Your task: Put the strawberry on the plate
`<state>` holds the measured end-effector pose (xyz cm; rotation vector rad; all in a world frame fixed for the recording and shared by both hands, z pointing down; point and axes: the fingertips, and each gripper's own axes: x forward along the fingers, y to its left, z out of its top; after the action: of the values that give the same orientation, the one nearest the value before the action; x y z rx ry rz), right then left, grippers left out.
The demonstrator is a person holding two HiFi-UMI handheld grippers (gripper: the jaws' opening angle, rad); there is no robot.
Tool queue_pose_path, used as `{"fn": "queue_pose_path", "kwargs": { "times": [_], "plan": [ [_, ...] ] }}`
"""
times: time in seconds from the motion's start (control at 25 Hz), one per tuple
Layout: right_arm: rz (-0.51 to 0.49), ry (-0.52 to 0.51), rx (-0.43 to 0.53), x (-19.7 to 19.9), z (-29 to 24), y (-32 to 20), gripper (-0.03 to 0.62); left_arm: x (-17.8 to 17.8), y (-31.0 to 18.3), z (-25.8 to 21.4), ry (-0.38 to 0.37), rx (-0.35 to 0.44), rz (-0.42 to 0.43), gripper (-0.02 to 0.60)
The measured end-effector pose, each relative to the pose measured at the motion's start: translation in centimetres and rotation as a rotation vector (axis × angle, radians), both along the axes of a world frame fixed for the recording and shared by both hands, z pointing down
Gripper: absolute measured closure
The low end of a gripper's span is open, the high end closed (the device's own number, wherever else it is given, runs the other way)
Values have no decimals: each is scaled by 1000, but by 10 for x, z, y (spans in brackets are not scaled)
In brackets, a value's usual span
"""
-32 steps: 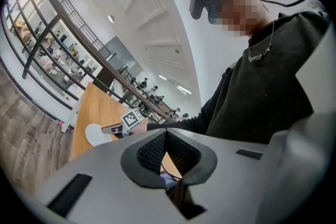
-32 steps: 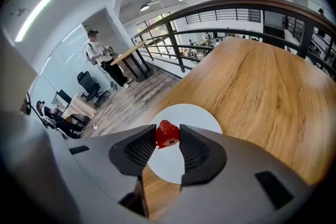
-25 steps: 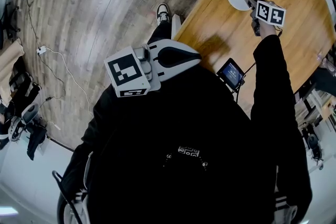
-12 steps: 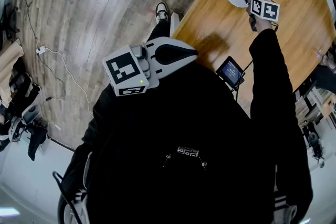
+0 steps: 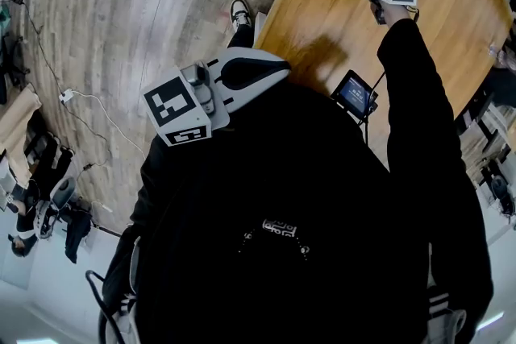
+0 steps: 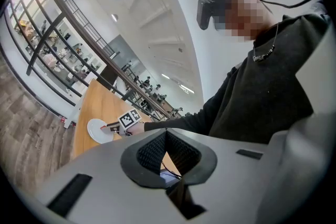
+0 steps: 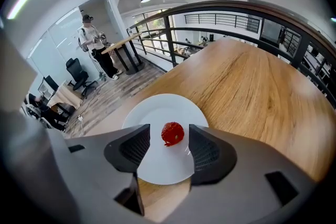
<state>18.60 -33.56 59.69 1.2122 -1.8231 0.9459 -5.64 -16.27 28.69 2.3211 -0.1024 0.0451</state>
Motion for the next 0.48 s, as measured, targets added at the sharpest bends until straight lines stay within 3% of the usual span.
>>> {"fn": "queue_pose_path", "kwargs": {
  "times": [0.24, 0.48],
  "plan": [
    [45, -79, 46, 2, -19, -4, 365, 10, 10, 11, -47, 32, 61, 581],
    [54, -83, 87, 21, -35, 11, 365, 34, 21, 12, -60, 67, 133, 581]
  ]
}}
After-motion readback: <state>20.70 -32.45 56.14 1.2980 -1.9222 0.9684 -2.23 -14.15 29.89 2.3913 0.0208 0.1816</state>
